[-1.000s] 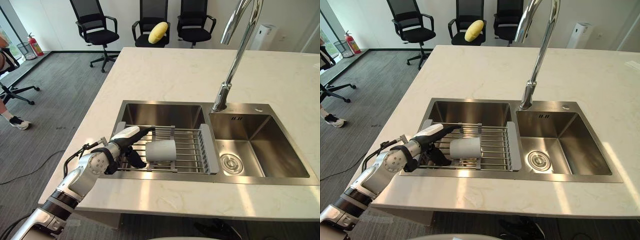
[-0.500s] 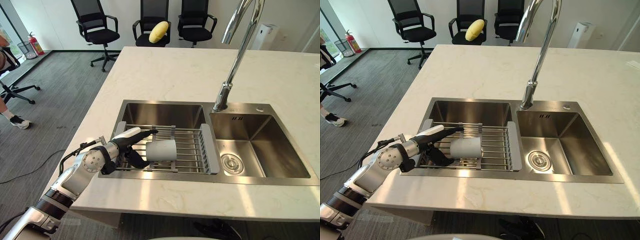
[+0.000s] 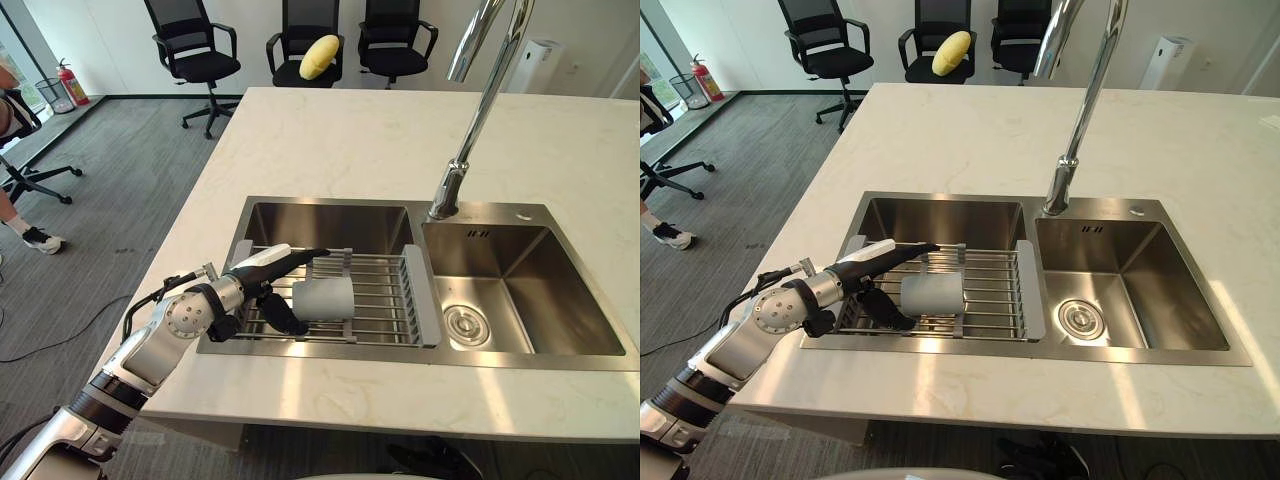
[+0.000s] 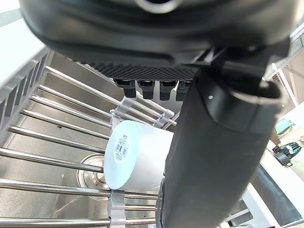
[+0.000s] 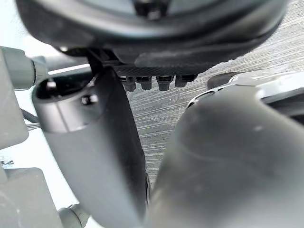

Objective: Walk over to the sink, pick up the cup, carry it to the dishwasher, place the cup inside the dishwasher, then close the dishwasher door

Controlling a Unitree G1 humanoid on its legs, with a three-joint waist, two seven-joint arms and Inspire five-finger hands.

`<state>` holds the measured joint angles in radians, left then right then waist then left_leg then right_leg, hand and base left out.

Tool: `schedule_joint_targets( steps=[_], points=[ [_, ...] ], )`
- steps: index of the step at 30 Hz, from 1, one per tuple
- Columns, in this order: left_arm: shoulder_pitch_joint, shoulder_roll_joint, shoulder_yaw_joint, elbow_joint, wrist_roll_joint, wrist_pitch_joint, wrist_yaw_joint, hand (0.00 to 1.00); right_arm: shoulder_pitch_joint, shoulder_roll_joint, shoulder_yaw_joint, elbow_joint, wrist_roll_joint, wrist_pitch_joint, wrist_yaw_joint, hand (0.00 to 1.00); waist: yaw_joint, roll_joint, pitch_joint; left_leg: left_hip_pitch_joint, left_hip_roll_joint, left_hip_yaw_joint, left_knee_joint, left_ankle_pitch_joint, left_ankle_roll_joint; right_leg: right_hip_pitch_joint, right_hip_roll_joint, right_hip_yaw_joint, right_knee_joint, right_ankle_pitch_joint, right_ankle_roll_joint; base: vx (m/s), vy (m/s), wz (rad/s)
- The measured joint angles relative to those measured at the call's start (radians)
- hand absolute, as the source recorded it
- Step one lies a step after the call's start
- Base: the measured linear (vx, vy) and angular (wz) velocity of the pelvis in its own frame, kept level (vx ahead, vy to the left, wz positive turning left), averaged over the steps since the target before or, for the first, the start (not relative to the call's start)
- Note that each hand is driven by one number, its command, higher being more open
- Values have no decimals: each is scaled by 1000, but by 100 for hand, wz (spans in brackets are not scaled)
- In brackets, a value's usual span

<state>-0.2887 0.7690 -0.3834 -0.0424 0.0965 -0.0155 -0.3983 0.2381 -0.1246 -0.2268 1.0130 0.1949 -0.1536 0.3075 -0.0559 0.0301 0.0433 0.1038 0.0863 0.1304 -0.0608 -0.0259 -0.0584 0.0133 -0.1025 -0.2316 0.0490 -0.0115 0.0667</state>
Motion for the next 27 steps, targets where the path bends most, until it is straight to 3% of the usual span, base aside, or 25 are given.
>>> schedule_joint_targets(
  steps=[8,27],
  points=[
    [-13,1,0,30,-1,-37,44,100,2,0,0,0,3,0,0,100,0,0,0,0,-2,-1,0,0,1,0,-2,0,-1,0,1,0,0,0],
    [-22,0,4,60,-33,-103,49,100,8,-2,0,-1,10,0,-1,100,-8,18,13,1,-3,2,0,0,1,0,-2,2,-1,1,2,0,0,0]
  ],
)
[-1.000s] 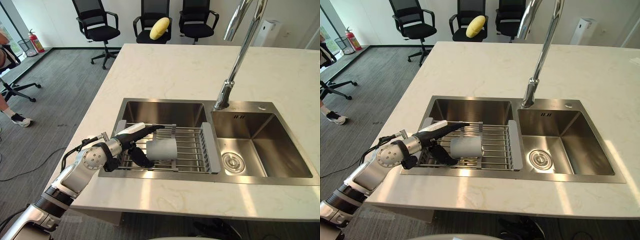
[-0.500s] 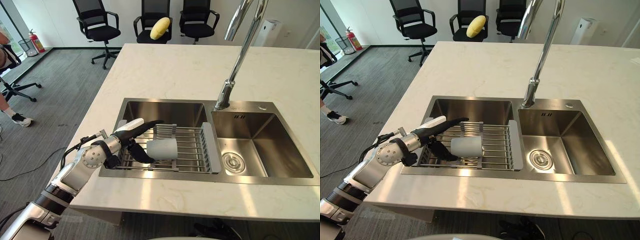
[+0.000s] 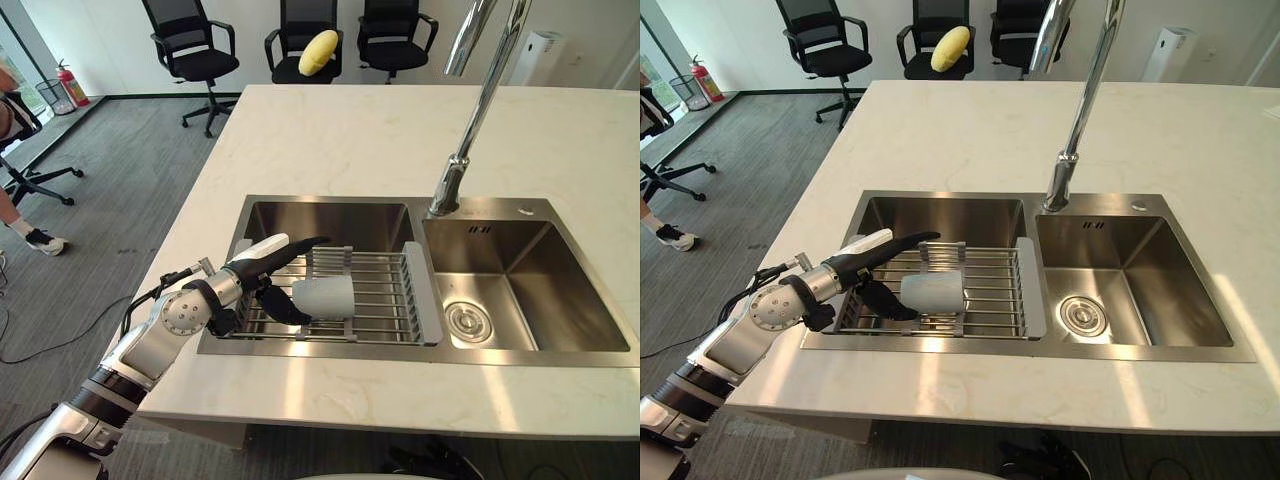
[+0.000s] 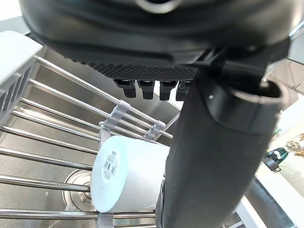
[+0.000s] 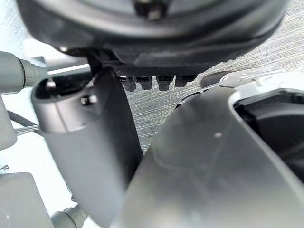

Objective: Walk over to the sink, pick up the cup, carry it to the dishwasher, place the cup inside the dishwasher, then close the dishwasher door

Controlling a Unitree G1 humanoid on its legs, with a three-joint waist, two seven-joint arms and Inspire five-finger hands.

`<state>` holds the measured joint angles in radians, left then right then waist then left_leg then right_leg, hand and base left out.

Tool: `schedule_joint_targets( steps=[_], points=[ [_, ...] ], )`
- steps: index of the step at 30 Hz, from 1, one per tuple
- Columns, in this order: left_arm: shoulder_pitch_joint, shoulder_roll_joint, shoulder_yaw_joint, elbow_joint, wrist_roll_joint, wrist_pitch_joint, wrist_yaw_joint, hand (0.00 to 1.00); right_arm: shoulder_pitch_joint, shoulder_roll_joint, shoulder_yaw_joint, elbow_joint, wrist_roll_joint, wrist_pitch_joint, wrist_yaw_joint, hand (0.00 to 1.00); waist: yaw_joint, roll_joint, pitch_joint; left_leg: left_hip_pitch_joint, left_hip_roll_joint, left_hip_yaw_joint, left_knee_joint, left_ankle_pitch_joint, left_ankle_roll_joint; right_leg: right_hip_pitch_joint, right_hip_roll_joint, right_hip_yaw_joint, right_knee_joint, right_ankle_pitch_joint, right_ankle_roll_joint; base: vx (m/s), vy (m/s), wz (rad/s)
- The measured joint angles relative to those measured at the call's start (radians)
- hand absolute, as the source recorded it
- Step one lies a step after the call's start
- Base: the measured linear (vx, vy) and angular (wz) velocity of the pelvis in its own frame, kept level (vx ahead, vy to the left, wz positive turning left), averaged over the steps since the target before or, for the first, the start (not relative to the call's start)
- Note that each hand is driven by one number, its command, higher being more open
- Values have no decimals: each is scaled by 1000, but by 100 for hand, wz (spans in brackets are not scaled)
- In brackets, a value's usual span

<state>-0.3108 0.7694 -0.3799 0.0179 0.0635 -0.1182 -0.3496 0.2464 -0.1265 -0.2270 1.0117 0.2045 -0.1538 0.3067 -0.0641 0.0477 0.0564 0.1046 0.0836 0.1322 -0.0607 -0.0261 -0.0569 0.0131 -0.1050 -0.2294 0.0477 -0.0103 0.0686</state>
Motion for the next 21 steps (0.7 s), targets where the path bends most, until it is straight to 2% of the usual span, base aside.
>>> schedule_joint_targets(
  steps=[10,15,21],
  points=[
    [2,-5,-2,0,7,0,-6,100,-1,-1,1,-1,11,-3,0,100,-5,2,8,0,0,0,0,0,0,1,0,0,0,0,0,0,0,0],
    [5,-57,-44,33,14,2,3,100,-3,-10,22,-2,11,-2,-1,100,-7,2,12,0,0,0,0,0,1,1,0,0,-2,0,0,0,0,0],
    [33,-144,-60,127,4,16,125,100,-22,-21,61,-3,12,3,-10,100,-26,-4,27,1,1,9,0,-2,2,0,3,10,-2,0,0,0,0,-3]
  ],
)
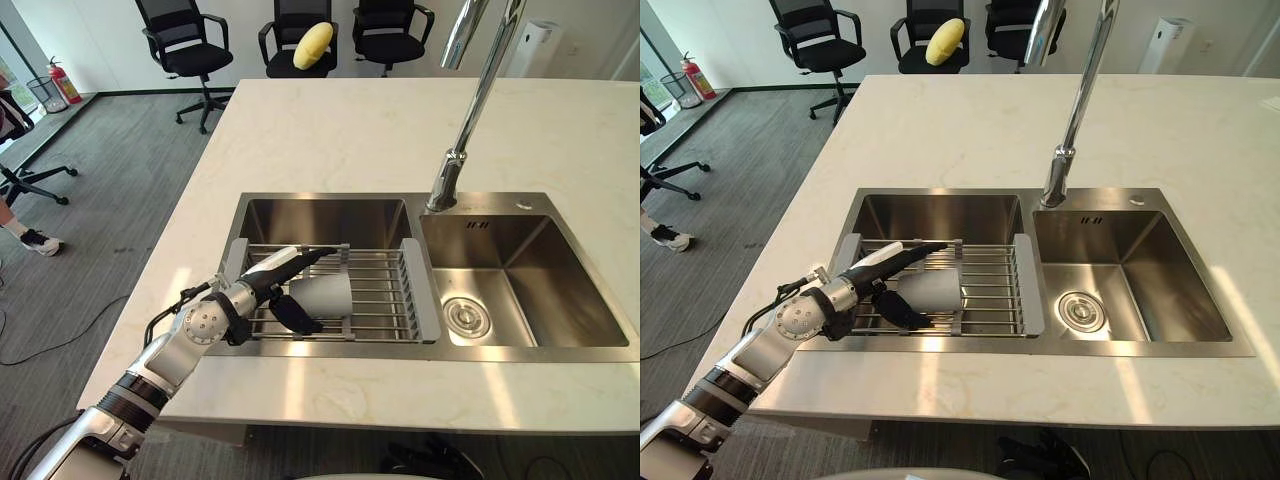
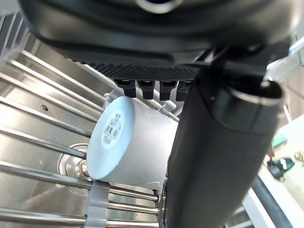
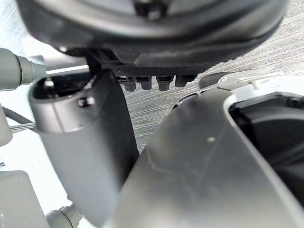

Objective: Walk over to the sink, pick up the cup, carry it to the dishwasher, place the cup inside the dishwasher, then close the dishwasher door

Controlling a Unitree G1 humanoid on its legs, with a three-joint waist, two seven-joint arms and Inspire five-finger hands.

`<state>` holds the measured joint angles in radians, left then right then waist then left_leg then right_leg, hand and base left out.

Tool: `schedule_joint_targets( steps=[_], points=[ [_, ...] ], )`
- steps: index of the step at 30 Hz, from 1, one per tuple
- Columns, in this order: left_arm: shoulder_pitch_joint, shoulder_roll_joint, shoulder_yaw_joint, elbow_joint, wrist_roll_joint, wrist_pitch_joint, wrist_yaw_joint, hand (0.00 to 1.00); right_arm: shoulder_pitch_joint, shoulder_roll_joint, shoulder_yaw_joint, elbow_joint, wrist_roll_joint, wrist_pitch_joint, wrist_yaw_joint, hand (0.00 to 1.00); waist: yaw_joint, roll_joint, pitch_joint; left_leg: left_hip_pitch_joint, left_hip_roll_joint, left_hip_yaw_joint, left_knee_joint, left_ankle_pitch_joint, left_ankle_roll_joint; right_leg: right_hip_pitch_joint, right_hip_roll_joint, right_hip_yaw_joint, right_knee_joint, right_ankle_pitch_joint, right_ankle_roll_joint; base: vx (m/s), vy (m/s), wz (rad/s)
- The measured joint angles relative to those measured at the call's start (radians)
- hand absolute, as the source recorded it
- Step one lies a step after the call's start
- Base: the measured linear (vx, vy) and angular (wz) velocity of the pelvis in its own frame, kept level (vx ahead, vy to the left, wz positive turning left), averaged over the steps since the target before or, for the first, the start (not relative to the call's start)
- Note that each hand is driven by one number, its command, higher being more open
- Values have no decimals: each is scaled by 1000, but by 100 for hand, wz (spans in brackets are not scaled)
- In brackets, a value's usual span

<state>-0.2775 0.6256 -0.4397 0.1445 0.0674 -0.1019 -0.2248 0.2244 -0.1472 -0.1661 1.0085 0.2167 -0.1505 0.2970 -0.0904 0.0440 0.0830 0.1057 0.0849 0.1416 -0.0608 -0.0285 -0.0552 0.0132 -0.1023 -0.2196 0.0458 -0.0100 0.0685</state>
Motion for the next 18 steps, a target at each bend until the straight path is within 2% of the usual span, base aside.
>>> schedule_joint_targets(
  steps=[7,13,14,18],
  points=[
    [38,-96,2,63,46,-8,108,100,-18,-11,47,-5,19,17,-24,100,-9,-3,6,24,6,64,0,-17,-4,-16,17,76,1,3,-1,18,3,-28],
    [35,-124,2,71,143,-3,157,100,-18,-10,65,-23,36,33,-37,100,-30,-9,9,38,2,86,6,-23,-1,-16,15,104,7,3,-1,-2,7,-14],
    [30,-131,1,72,186,13,161,0,-18,-10,64,-25,38,37,-38,100,-32,-10,9,38,2,87,14,-27,-1,-15,14,106,9,4,-1,-36,2,-3],
    [9,-148,-1,92,228,55,185,0,-17,-9,64,-25,38,37,-38,100,-33,-10,9,37,4,87,17,-28,-1,-15,15,106,9,6,-1,-56,-10,0]
  ],
)
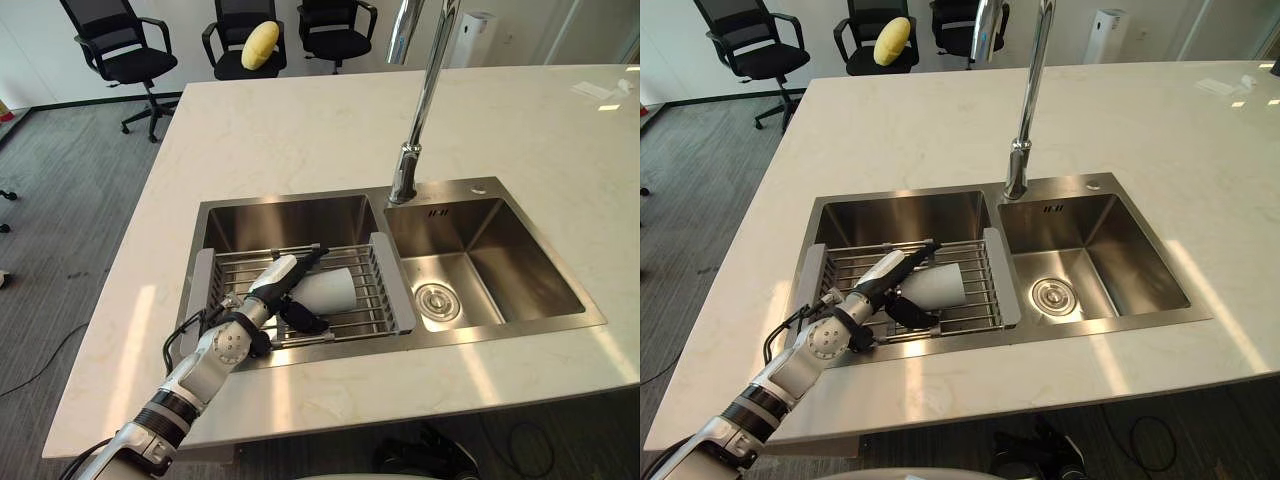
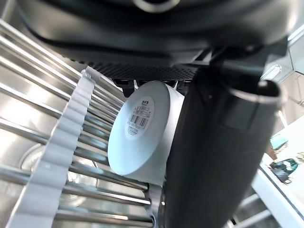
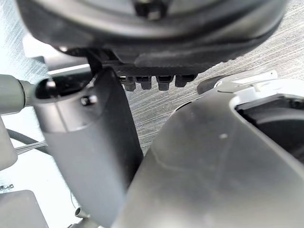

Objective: Walk over to the sink, pick up the cup, carry it to the dishwasher, place the cup inside the dishwasher, then close the dishwasher door

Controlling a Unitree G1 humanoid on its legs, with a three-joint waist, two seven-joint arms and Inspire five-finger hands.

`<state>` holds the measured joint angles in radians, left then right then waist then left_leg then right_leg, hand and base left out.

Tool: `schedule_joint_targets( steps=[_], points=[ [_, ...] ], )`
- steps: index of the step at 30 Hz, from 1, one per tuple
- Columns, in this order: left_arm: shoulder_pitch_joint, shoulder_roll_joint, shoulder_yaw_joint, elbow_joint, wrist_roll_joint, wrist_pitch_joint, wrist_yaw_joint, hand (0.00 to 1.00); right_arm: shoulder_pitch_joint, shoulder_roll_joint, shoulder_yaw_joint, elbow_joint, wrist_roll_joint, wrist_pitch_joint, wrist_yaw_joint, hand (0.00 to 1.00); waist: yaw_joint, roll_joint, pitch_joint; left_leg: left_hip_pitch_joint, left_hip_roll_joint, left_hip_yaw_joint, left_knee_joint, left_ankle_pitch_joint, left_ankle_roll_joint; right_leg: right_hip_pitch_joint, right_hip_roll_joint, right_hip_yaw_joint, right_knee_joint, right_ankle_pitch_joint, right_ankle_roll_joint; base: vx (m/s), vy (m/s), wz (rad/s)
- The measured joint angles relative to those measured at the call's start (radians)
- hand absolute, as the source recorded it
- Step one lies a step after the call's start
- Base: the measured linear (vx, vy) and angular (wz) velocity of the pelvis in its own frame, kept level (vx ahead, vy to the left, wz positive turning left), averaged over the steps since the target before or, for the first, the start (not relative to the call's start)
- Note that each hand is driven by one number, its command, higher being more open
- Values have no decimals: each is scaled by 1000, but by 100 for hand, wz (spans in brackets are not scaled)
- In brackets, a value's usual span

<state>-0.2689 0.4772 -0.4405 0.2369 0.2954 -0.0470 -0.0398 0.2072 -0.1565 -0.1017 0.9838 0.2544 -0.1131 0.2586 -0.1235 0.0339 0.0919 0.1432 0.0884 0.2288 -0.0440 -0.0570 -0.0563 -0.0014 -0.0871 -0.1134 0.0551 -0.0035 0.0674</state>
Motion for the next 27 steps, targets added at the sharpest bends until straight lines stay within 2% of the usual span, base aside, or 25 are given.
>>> schedule_joint_targets(
  steps=[4,7,11,19,27],
  points=[
    [-20,-4,-11,18,21,36,1,0,0,2,0,-1,0,0,0,100,-4,0,0,-2,1,1,6,0,-1,0,0,2,0,1,0,-47,-13,-1],
    [-42,-13,-23,42,41,44,43,0,0,2,1,-1,0,0,0,100,-7,-1,-1,-4,2,2,6,-1,-1,-2,1,3,0,1,0,-11,-5,0],
    [-68,-6,-35,57,41,62,53,0,-5,3,3,-1,0,-1,0,100,-29,-2,-2,-10,3,3,3,-1,-2,-10,3,4,-1,3,3,8,0,-1],
    [-79,14,-51,56,-6,59,71,0,-4,6,4,6,20,-4,0,100,-29,-8,-7,-12,-2,4,4,-1,-2,-12,0,9,-2,4,3,10,0,-1],
    [-72,22,-19,-18,-156,39,85,0,2,9,-1,6,29,-11,-1,100,-18,-9,-8,-21,-1,-3,17,2,1,-15,-2,5,-3,18,1,-52,-10,1]
  ],
)
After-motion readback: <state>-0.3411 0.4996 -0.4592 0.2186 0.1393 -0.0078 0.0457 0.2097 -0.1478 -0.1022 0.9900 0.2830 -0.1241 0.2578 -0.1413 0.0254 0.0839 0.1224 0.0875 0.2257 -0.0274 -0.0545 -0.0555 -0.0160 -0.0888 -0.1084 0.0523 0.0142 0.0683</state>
